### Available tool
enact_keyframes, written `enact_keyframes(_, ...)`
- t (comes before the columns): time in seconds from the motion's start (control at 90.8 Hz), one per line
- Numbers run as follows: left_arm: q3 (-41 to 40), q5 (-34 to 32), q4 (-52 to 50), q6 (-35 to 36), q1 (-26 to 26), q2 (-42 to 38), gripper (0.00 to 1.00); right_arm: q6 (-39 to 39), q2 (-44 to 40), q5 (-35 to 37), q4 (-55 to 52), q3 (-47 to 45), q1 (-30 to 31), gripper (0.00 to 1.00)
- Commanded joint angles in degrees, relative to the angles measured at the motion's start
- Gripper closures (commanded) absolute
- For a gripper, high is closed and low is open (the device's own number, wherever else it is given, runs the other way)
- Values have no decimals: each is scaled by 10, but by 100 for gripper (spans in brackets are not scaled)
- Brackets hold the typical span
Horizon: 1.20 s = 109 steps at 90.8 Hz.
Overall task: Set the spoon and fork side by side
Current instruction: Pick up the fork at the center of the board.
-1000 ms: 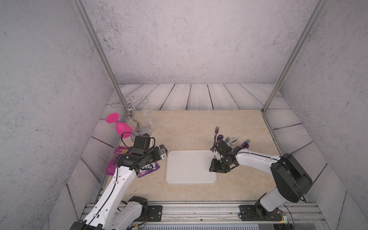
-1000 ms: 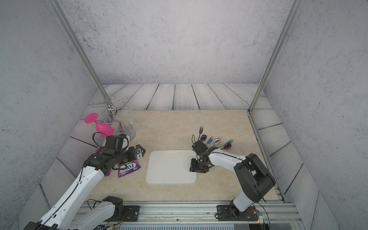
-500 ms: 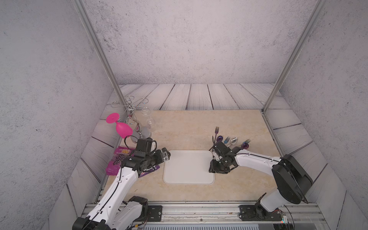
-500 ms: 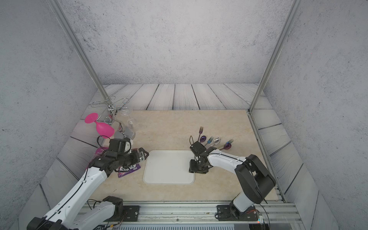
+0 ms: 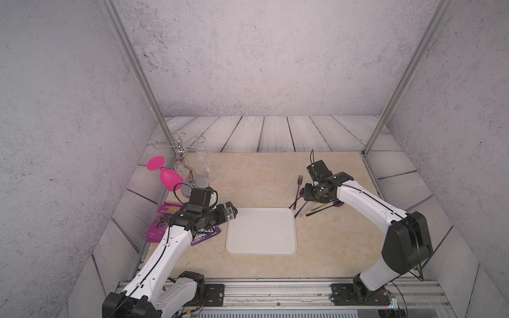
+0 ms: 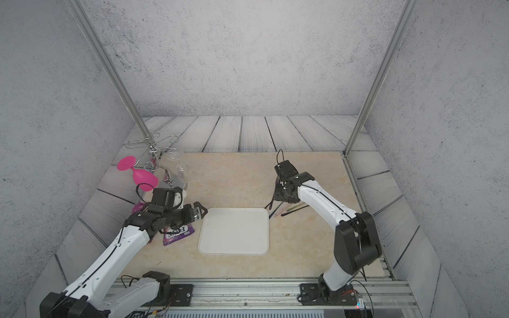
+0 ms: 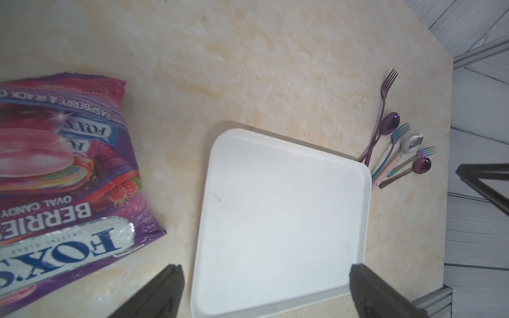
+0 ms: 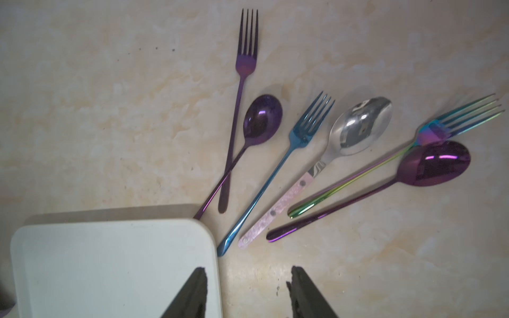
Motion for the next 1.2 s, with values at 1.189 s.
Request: enact_keyframes(1.189,18,-5,-29,45,-5,8,1,23,345,16,-15,258,-22,73)
